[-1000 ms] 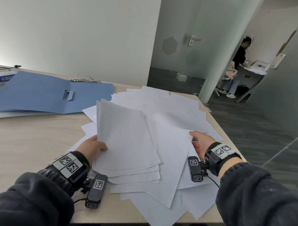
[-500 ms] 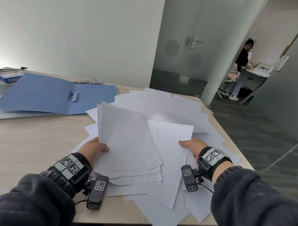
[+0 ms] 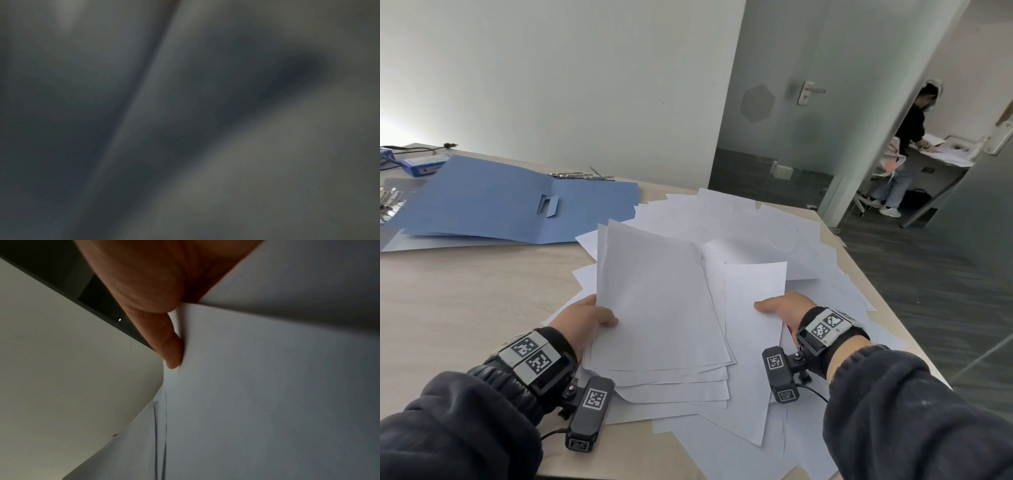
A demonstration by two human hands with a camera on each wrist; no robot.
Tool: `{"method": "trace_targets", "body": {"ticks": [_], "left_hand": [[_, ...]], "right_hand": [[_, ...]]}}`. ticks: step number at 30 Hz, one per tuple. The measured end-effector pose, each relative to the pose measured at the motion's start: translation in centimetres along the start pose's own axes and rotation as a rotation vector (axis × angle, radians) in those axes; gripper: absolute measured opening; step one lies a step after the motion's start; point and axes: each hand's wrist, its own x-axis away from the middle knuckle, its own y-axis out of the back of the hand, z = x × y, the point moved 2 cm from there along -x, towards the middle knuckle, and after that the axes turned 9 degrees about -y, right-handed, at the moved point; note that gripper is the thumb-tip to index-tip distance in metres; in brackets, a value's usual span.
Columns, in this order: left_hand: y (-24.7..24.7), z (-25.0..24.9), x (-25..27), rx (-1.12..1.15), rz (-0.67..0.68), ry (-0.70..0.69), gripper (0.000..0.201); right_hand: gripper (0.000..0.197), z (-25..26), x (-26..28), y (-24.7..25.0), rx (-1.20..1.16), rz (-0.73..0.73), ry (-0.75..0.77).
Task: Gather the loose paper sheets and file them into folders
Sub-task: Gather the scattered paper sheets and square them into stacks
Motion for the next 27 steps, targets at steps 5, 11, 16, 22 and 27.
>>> {"method": "trace_targets", "body": {"ticks": [5,11,16,22,27], "left_hand": [[0.1,-0.3,0.4,0.038,0.004,-0.004,0.035],[0.1,-0.4,0.9,0.044,0.002,-0.007,0.038],[0.5,-0.3,1.1,0.048,-0.011,-0.009,0.039],[1.1,-0.2,1.1,0.033,-0.029,-0.018,0.036],[2.9,-0.6,0.8,-0.012,-0.063,-0.024,0.036]], "right_hand": [[0.009,0.3,1.5,-1.2,-0.014,0.050,-0.002],[0.004,0.5,2.7,-2.9,-0.013,0.096,0.033],[0.008,0.7,3.8,-3.7,0.011,0.121,0.041],[0.031,0.3,2.7,-2.9,0.165,-0.021,0.068],[0.033,0.5,2.2,-0.3,0.210,-0.155,0.064]]}}
